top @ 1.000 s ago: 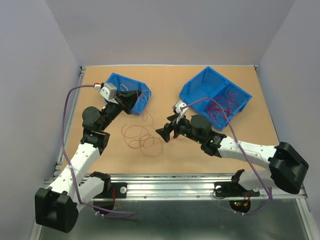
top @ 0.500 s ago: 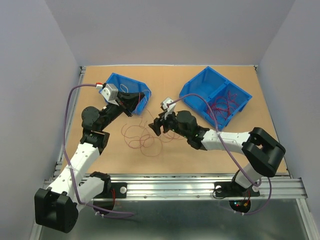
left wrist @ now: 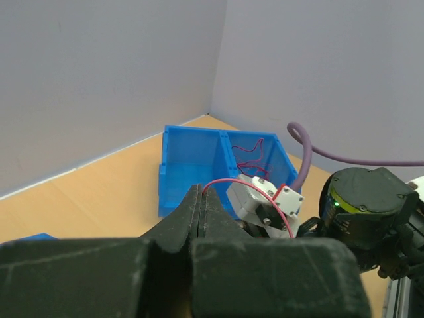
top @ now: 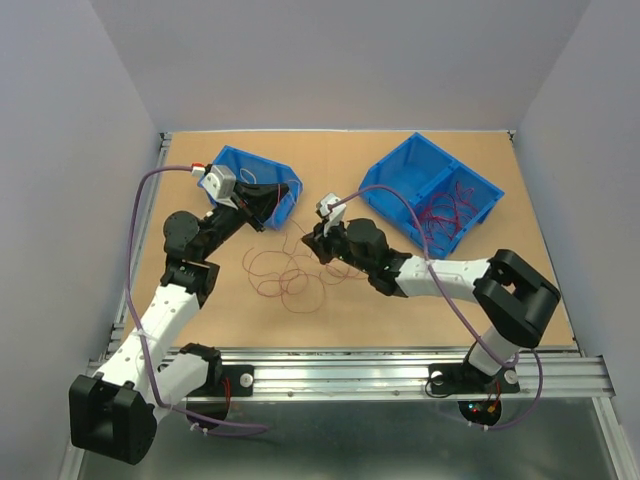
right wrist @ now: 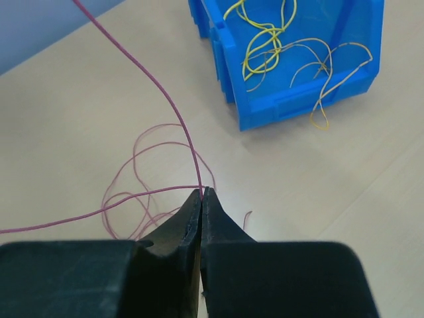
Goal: Untangle the cables
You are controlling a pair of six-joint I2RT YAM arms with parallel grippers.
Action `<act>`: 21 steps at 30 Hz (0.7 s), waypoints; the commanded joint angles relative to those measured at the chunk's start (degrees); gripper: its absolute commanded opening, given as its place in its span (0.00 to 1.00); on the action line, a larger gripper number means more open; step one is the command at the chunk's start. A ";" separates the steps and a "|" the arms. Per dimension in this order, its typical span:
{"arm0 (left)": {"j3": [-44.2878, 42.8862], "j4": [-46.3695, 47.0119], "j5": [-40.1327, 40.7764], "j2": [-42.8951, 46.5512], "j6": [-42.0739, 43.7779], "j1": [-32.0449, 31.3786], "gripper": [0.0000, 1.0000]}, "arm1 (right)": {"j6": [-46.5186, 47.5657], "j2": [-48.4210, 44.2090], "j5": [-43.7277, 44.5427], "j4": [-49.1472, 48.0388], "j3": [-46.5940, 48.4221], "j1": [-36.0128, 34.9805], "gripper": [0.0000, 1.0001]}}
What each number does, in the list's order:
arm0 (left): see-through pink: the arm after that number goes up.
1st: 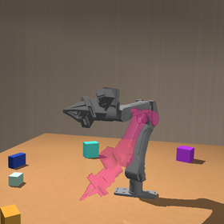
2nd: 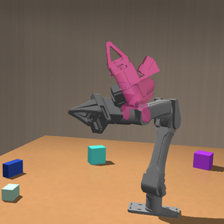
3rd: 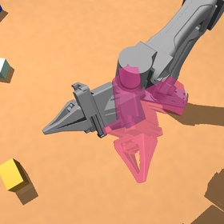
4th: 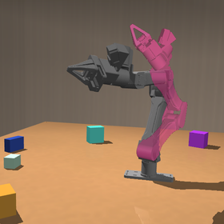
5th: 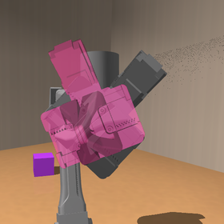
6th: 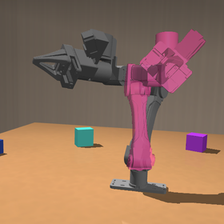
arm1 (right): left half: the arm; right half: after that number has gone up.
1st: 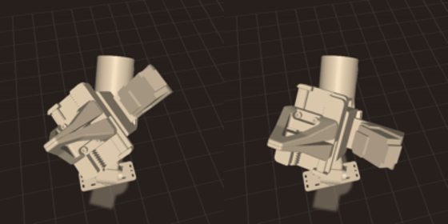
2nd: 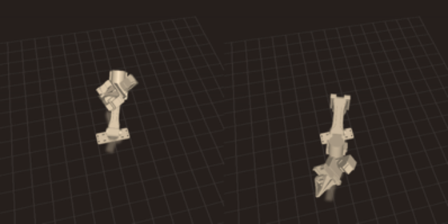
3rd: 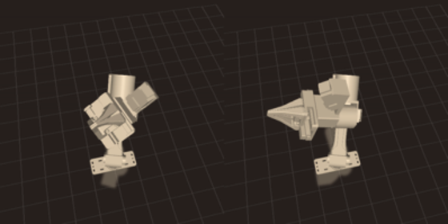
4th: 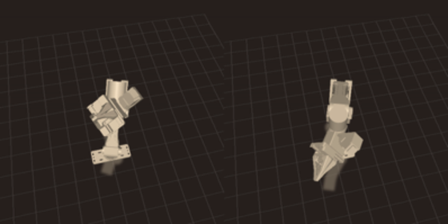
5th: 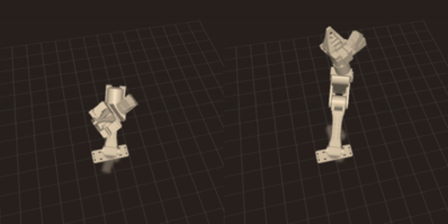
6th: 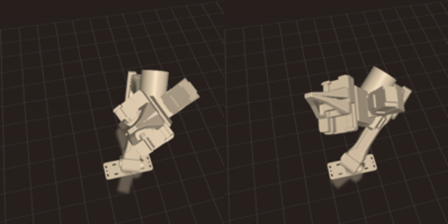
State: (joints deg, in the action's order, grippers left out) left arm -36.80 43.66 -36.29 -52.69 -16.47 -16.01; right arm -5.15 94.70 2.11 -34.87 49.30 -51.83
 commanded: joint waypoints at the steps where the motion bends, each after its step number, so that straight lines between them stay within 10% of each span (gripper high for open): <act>1: -3.72 1.34 2.36 -1.62 -0.14 0.63 0.00 | -2.06 -8.18 -6.14 -1.60 0.02 -0.11 0.01; 14: -10.66 -2.17 -0.53 -19.64 3.28 0.98 0.04 | -3.12 -27.55 4.55 13.68 5.79 0.24 0.01; 21: -10.40 -1.74 -5.01 -21.84 8.29 -0.07 0.40 | -1.53 -21.23 10.28 23.26 25.03 2.17 0.01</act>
State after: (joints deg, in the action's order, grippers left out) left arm -44.31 38.76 -37.21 -74.41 -12.05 -15.40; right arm -8.01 72.18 7.44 -16.40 63.92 -50.37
